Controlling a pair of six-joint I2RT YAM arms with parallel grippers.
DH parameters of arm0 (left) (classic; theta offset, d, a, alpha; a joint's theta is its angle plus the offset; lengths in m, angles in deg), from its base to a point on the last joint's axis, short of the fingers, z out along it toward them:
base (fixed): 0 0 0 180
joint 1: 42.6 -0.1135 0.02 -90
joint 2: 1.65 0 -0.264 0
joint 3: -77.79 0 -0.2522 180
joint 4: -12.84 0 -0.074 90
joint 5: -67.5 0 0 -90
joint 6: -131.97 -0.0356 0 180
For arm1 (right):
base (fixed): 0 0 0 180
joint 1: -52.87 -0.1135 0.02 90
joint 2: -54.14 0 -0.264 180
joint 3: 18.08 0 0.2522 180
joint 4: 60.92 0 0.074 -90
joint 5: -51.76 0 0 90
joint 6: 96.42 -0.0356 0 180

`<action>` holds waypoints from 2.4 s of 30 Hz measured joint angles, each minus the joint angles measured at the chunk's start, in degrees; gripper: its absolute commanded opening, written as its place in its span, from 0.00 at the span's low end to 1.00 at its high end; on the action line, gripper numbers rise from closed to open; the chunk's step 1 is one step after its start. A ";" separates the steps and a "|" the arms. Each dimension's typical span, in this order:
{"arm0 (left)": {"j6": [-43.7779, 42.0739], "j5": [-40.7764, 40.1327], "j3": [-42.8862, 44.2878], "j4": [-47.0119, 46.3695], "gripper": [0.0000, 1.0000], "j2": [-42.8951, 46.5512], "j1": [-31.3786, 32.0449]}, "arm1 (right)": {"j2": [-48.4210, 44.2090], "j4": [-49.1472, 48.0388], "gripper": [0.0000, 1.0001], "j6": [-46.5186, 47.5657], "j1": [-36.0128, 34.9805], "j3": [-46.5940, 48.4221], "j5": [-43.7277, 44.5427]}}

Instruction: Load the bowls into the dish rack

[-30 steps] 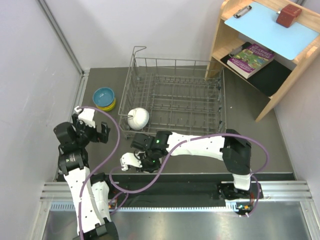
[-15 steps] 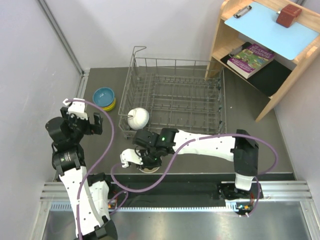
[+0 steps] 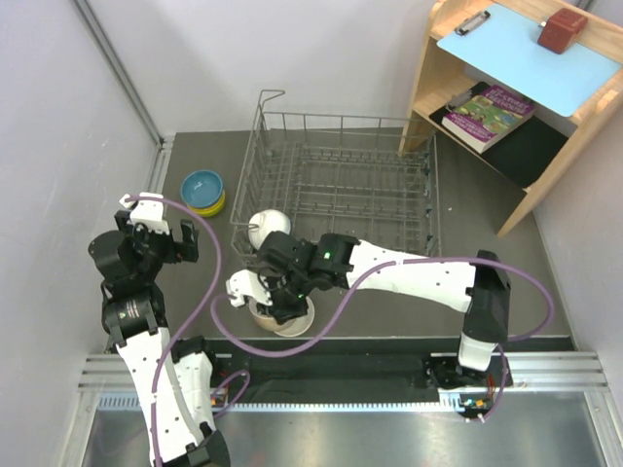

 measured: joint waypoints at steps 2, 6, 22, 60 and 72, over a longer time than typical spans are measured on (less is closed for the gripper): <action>0.00 -0.13 -0.20 -0.09 0.99 0.00 0.00 | 0.00 0.46 0.00 -1.20 1.29 1.31 -2.62; 0.04 -0.26 -0.85 -0.22 0.99 0.02 0.00 | -0.02 0.15 0.00 -4.44 5.40 5.73 -8.72; 0.28 -1.05 -2.78 -1.33 0.99 0.31 -0.02 | -0.48 -3.67 0.00 -11.45 11.52 16.96 -17.62; 0.11 -1.75 -4.39 -1.57 0.99 0.48 -0.04 | 2.71 -23.37 0.00 -23.19 34.16 14.91 -9.51; -3.28 -5.99 -3.52 2.64 0.99 -0.33 -0.07 | 10.34 -40.57 0.00 -43.43 42.32 11.69 -17.11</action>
